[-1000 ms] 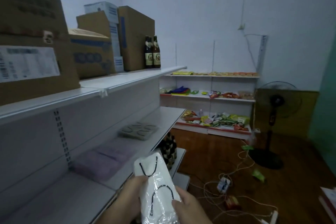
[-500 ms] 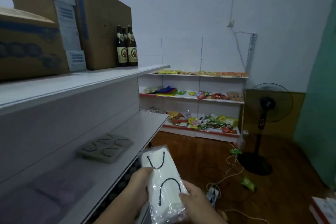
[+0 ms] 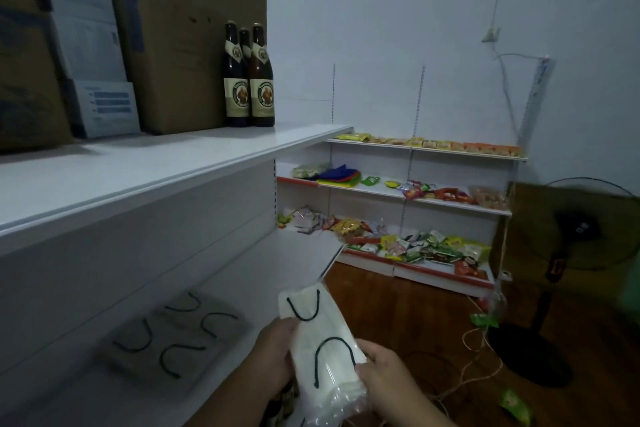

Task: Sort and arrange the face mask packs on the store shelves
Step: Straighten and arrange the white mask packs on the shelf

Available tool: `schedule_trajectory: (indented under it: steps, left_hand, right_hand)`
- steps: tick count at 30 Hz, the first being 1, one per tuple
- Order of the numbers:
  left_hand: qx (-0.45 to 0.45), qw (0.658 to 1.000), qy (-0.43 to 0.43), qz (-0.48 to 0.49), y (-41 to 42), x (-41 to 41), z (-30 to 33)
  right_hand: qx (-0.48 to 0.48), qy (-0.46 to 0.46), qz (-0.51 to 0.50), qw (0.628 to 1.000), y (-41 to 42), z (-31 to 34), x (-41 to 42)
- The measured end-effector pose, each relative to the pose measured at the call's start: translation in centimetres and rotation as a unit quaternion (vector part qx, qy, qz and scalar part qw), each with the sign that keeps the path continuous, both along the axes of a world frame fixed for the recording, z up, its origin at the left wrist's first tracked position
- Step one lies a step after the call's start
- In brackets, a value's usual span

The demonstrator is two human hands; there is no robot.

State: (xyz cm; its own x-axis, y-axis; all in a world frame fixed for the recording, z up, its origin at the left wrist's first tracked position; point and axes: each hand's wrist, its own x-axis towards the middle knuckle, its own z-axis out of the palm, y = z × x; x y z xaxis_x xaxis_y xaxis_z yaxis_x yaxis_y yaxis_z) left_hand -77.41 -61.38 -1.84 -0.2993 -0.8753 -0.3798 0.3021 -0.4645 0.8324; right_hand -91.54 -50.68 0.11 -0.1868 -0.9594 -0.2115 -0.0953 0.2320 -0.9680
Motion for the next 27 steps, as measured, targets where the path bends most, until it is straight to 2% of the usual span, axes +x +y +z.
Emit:
schedule_trajectory:
  steps: [11, 16, 21, 25, 27]
  left_hand:
    - [0.023, 0.995, 0.032, 0.093, -10.3, -7.7, -1.2]
    - [0.084, 0.986, -0.006, 0.144, -14.7, -8.7, -1.8]
    - [0.111, 0.973, -0.094, 0.181, -18.2, -7.2, -2.3]
    - [0.108, 0.971, -0.113, 0.181, -21.1, -5.2, -2.4]
    - [0.105, 0.968, -0.125, 0.189, -22.6, -4.1, -3.0]
  right_hand:
    - [0.046, 0.01, 0.031, 0.998, -15.6, -3.0, -9.6]
    - [0.055, -0.015, 0.092, 0.994, -21.8, -3.5, -12.4]
    - [0.033, 0.052, 0.184, 0.981, -26.5, -5.3, -12.1]
    - [0.022, 0.119, 0.229, 0.966, -31.6, -5.5, -11.1]
    - [0.048, 0.15, 0.248, 0.956, -34.2, -5.3, -10.0]
